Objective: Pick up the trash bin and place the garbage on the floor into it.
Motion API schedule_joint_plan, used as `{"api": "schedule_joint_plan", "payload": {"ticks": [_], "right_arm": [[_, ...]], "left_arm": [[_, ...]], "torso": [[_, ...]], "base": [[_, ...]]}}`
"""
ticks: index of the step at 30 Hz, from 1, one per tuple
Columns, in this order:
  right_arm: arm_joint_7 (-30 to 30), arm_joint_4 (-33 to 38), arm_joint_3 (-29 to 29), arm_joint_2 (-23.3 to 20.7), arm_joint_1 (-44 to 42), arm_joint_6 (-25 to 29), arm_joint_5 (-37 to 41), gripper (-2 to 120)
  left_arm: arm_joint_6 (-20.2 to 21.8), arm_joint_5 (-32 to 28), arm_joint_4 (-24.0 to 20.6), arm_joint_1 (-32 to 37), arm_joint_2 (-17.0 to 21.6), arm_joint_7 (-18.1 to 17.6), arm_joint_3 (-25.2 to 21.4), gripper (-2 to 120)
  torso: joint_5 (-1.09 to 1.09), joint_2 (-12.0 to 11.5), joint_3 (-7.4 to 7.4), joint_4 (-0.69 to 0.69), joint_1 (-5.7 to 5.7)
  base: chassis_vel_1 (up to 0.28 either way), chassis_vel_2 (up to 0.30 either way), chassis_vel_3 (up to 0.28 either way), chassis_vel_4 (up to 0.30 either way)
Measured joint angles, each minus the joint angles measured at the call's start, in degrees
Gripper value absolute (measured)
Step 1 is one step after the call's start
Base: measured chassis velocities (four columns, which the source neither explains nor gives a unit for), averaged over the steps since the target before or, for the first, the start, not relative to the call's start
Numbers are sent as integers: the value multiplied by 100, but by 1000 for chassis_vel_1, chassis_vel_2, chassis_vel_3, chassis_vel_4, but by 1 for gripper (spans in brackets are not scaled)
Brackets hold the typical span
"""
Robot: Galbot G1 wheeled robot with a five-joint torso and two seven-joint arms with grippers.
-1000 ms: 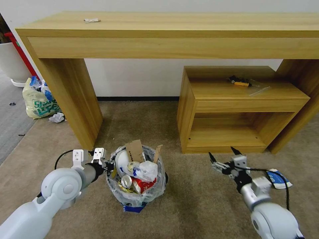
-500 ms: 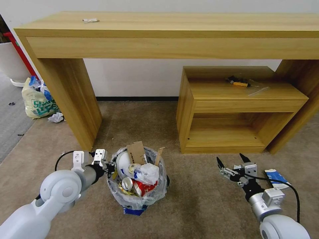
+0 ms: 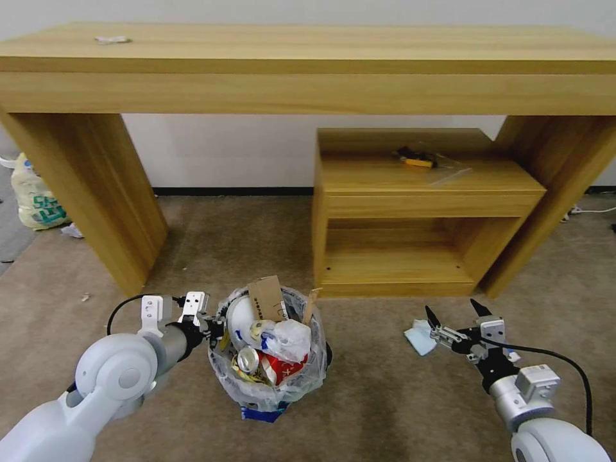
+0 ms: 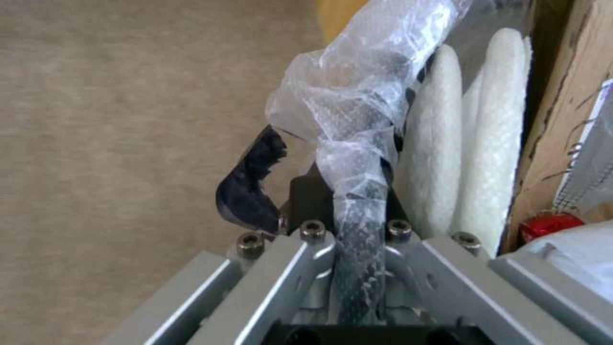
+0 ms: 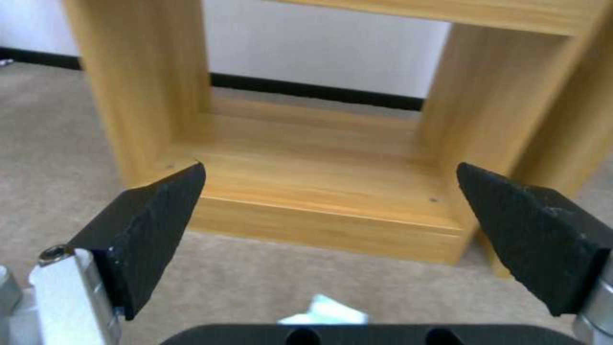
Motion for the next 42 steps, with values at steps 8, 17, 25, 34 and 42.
{"api": "schedule_joint_plan", "payload": {"ticks": [8, 17, 25, 34, 42], "right_arm": [[7, -50, 13, 1, -24, 0, 13, 100], [178, -687, -94, -213, 399, -235, 749, 100], [-562, -1704, -561, -701, 1060, -442, 918, 100], [-953, -3313, -1954, -960, 2528, -683, 331, 100], [-663, -3805, -2780, -864, 3498, -1789, 536, 100]], "left_arm": [[0, 20, -100, 136, -27, -13, -24, 0], [-1, 120, -232, 356, -80, -19, -56, 0], [-1, 198, -342, 538, -89, -23, -113, 0], [-1, 323, -308, 571, -122, -3, -96, 0], [-1, 476, -181, 431, -223, 137, -13, 0]], "torso": [[2, -1, 0, 0, 0], [6, 0, 0, 0, -1], [3, -1, 0, 2, -1], [4, -1, 1, 0, -1], [1, -1, 1, 0, 0]], "base": [[-276, -274, 269, 280], [-217, -214, 210, 200], [14, 3, 6, -18], [3, 6, -1, -5], [0, 0, 0, 0]]}}
